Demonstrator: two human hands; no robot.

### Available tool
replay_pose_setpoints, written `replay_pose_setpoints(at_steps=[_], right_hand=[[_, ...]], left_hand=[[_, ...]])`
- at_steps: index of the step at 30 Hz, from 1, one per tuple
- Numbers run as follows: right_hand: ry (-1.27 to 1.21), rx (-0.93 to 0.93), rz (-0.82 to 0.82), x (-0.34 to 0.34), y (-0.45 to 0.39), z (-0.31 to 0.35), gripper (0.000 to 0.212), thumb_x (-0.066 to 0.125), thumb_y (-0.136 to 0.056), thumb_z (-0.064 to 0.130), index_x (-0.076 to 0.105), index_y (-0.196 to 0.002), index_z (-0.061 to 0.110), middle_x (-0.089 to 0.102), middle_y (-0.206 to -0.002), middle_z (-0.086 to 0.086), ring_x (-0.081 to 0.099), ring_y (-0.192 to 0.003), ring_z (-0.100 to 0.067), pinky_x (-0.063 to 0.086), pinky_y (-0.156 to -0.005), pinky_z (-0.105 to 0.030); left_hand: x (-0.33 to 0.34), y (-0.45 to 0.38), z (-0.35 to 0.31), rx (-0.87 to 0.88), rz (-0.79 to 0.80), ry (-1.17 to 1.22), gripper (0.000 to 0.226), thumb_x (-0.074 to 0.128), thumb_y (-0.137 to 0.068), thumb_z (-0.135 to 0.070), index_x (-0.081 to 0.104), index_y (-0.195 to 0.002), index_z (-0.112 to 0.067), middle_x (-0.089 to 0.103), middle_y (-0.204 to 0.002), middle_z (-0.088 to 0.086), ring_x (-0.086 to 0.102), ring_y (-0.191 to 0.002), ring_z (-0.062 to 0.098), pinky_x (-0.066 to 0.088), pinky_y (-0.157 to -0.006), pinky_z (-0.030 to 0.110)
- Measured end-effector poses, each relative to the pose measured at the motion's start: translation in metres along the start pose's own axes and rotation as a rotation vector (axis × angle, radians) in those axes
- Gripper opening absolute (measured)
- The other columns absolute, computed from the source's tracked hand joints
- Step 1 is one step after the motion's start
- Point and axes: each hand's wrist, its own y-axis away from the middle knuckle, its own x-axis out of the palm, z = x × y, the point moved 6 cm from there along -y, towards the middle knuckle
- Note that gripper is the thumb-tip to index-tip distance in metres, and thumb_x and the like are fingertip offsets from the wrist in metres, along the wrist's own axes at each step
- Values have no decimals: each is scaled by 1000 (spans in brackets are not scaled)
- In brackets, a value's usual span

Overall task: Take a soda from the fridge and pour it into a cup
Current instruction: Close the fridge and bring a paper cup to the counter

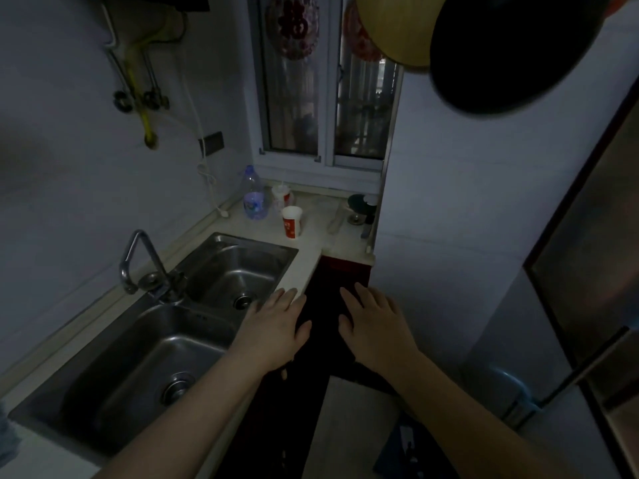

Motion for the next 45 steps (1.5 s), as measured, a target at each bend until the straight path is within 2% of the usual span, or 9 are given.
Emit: replay_pose_setpoints(at_steps=[3,5,7,12,21,29,37,42,45], right_hand=[[-6,-20,20,10,-37,-5,59,16,-98,50,15,-152,26,19,-159,-5,16,-146,-25,17,-117,-41],[-3,-36,35,19,-63,-6,57,21,-100,48,15,-152,26,18,-160,-4,15,-146,-25,17,-117,-40],[5,-52,52,29,-91,-5,57,23,-100,47,15,-152,26,17,-160,-4,14,-146,-25,15,-117,-40],[22,-67,95,45,-159,-5,58,22,-100,48,12,-153,27,14,-160,-4,11,-147,-24,13,-118,-40],[29,-51,106,52,-250,-9,57,23,-101,48,14,-153,25,19,-159,-5,15,-146,-25,19,-117,-41],[50,-102,150,67,-333,-6,59,23,-100,51,11,-153,30,12,-161,-4,12,-147,-25,14,-117,-42],[-29,-175,174,107,-438,-26,58,27,-99,50,14,-152,31,14,-160,-3,13,-146,-23,13,-117,-42],[-54,-229,212,137,-501,-50,60,33,-98,48,15,-152,29,14,-160,0,14,-146,-21,18,-116,-41],[-87,-238,215,150,-538,-62,63,37,-97,47,14,-152,28,15,-160,0,15,-145,-21,21,-116,-40]], left_hand=[[1,-29,14,-21,-3,30,58,28,-100,-50,21,-153,-26,16,-162,-4,10,-149,16,18,-118,44],[2,-52,26,-29,-14,26,59,24,-99,-52,22,-152,-25,17,-161,-3,11,-148,16,19,-117,43],[5,-75,37,-33,-28,16,63,19,-97,-55,22,-152,-25,17,-161,-3,12,-148,16,20,-116,43],[7,-141,75,-34,-47,40,58,30,-100,-49,23,-153,-25,17,-161,-4,12,-148,16,18,-115,41],[8,-218,123,-37,-46,92,58,30,-101,-48,20,-153,-25,21,-160,-4,16,-147,16,21,-114,38],[23,-273,147,-85,-57,160,52,35,-99,-47,34,-146,-26,33,-153,-4,27,-141,16,30,-111,39],[55,-359,184,-195,-3,134,53,32,-100,-43,31,-149,-22,28,-158,1,25,-145,20,27,-114,40],[79,-421,199,-324,59,102,68,14,-92,-50,24,-153,-21,23,-160,4,18,-148,22,20,-115,41],[98,-453,208,-355,86,83,60,22,-100,-46,22,-154,-20,22,-160,3,17,-148,21,18,-116,41]])
